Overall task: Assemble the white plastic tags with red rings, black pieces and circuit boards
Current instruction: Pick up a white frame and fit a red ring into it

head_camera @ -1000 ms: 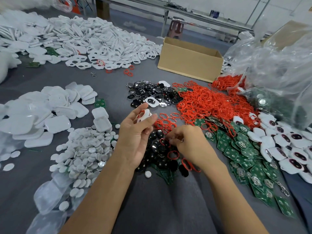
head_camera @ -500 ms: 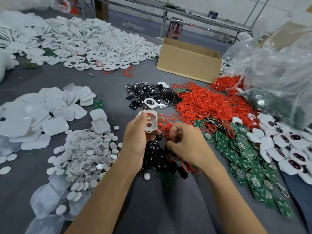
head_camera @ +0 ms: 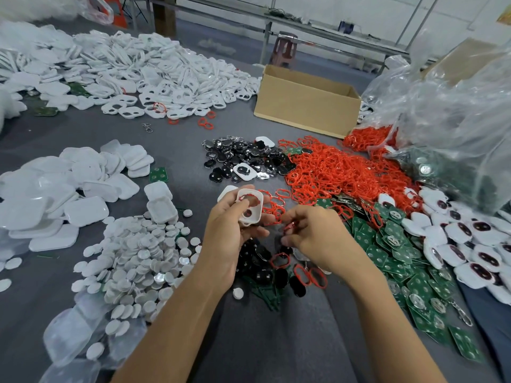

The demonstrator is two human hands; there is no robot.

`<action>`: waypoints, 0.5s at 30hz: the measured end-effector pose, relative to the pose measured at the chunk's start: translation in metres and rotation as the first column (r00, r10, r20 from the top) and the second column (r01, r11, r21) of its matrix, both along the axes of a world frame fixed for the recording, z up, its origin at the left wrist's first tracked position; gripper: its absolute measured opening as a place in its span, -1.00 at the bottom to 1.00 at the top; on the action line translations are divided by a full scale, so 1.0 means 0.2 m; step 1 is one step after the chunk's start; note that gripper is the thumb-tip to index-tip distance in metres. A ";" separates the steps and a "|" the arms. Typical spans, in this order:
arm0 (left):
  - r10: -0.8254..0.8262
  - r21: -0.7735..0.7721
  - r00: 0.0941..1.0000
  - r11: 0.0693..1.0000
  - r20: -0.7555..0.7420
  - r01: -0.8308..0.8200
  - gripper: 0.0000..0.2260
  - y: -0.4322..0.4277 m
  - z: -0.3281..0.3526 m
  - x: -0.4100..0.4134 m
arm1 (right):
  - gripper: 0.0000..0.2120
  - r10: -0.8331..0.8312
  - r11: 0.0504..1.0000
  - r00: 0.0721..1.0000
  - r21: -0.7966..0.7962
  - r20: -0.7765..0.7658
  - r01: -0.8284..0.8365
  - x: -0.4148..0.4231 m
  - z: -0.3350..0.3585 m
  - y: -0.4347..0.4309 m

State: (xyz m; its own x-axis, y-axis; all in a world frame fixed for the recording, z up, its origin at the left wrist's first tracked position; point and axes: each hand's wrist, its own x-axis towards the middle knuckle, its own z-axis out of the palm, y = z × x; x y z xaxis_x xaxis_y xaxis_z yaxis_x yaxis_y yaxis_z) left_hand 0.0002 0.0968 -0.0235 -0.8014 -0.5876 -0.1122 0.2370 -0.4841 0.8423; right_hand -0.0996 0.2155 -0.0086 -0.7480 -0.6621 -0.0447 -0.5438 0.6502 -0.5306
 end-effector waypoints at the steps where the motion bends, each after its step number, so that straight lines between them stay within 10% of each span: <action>1: -0.008 -0.013 1.000 1.000 0.000 0.008 -0.79 0.00 0.00 0.00 | -0.72 0.003 1.000 1.000 0.002 0.019 -0.003 0.00 0.00 0.00; 9: 0.003 -0.099 1.000 0.995 0.017 -0.001 -0.71 -0.01 -0.02 -0.01 | -0.82 0.048 0.994 0.986 -0.091 -0.159 -0.063 0.00 0.00 0.02; 15: 0.028 -0.087 1.000 0.996 0.009 -0.027 -0.70 -0.01 -0.03 -0.02 | -0.85 -0.001 0.924 1.000 -0.383 0.029 0.012 -0.01 0.05 0.02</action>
